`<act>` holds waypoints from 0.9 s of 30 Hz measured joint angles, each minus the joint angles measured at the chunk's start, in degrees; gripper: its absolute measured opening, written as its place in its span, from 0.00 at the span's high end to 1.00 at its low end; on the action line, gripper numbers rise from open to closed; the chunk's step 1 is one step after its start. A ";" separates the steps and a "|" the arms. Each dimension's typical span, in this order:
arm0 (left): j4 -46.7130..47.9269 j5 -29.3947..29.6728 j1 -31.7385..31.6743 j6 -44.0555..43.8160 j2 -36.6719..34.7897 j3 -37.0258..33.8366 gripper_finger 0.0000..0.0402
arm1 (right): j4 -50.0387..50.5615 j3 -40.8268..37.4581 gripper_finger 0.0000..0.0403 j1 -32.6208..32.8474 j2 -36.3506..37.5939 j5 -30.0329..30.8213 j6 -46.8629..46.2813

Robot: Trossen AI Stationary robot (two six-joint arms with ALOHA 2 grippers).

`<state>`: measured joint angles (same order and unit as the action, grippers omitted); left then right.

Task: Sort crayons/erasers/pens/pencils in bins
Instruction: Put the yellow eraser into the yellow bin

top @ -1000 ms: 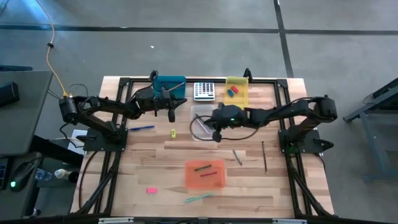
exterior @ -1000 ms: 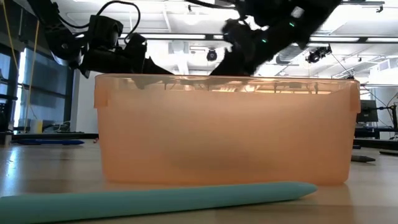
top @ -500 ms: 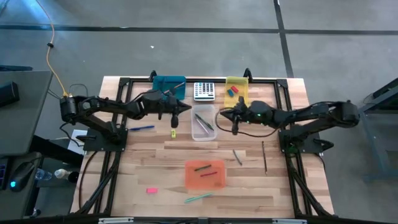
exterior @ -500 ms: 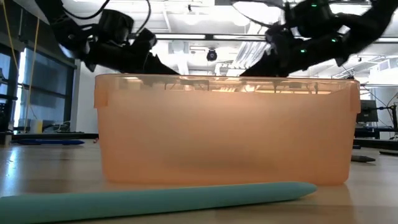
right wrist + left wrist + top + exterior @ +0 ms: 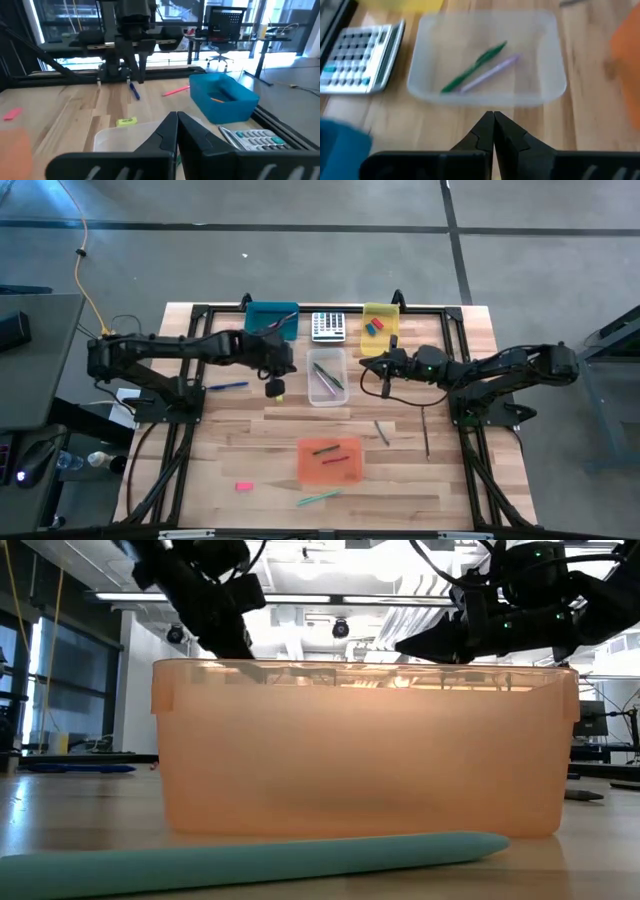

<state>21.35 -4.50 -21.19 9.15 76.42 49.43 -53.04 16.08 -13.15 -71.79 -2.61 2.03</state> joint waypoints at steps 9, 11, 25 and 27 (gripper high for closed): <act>14.30 2.00 -0.55 -20.79 0.00 2.60 1.00 | 0.57 0.00 1.00 0.02 0.00 0.02 1.50; 18.66 5.38 -0.85 -24.06 0.00 2.60 1.00 | 0.75 0.00 1.00 0.04 0.00 0.04 1.88; 9.79 9.12 -0.60 -23.56 -0.66 -6.07 1.00 | 3.31 0.00 1.00 0.04 -0.04 0.72 1.44; 3.06 7.90 0.05 -22.78 -1.44 -9.29 1.00 | 3.73 0.00 1.00 0.07 -0.04 3.17 0.93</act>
<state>24.41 3.40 -21.14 -13.63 74.98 40.14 -49.31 16.08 -13.08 -71.83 0.56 2.96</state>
